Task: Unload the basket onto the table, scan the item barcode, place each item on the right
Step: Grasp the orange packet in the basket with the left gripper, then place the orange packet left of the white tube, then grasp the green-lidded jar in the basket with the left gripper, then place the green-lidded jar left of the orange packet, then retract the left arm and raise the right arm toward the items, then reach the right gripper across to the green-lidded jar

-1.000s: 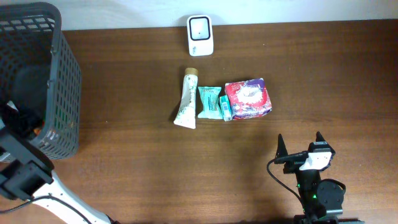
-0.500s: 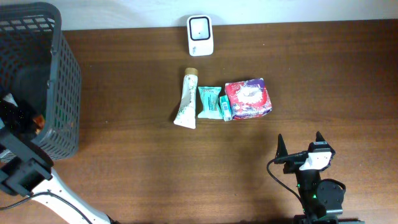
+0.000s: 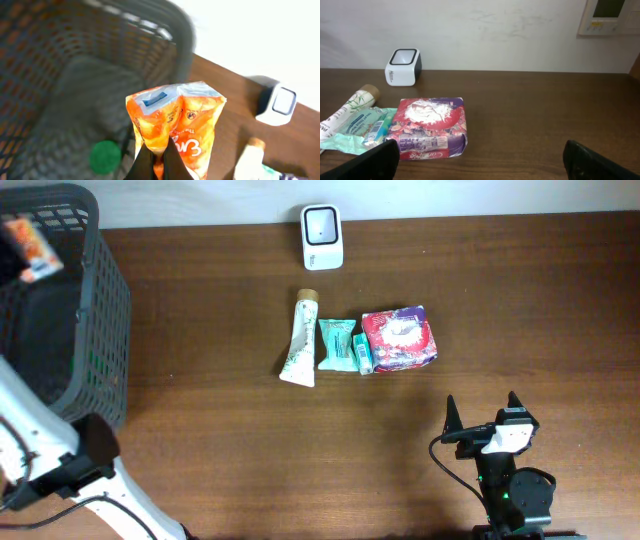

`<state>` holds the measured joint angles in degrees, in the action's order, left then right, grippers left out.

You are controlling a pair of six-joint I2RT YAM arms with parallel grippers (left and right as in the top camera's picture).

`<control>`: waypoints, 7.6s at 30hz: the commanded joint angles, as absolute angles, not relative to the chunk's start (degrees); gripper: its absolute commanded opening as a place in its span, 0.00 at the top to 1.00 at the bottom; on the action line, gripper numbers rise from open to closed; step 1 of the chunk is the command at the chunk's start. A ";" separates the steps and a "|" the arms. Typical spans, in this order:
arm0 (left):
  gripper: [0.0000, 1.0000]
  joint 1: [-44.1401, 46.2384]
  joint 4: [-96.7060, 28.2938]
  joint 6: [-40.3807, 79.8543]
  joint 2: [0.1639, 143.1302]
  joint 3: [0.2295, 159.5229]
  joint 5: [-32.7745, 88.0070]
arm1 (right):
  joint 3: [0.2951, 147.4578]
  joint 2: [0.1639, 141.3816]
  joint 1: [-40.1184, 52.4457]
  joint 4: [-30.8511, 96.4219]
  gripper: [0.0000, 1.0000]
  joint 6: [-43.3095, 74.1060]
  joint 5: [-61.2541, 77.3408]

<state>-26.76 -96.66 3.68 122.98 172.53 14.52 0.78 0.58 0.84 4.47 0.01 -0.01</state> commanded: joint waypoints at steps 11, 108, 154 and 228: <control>1.00 6.81 -84.53 2.76 121.49 138.67 5.52 | 0.32 0.21 1.13 4.67 0.01 0.27 -0.30; 0.45 -32.69 -96.73 13.19 119.68 160.07 2.76 | 0.32 0.21 1.13 4.67 0.01 0.27 -0.30; 0.01 9.89 -96.75 12.97 149.34 152.66 4.93 | 0.32 0.21 1.13 4.67 0.01 0.27 -0.30; 0.01 -27.59 -95.72 19.92 112.90 157.01 -3.73 | 132.00 135.52 35.33 48.82 0.01 36.29 12.75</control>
<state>-27.46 -95.79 19.57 113.23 156.86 -3.46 130.74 131.41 33.61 50.24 28.67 13.74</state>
